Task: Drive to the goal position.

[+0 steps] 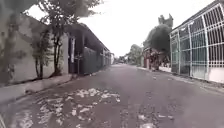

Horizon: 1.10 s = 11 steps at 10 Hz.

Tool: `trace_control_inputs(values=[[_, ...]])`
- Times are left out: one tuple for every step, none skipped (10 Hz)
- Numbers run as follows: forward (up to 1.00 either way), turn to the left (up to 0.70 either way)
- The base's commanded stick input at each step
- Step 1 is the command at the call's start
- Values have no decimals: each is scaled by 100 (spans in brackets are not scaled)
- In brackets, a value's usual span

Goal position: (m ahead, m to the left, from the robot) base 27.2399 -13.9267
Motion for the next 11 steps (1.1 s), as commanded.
trace_control_inputs(values=[[100,0],[100,0],[100,0],[100,0],[100,0],[100,0],[100,0],[100,0],[100,0],[100,0],[100,0]])
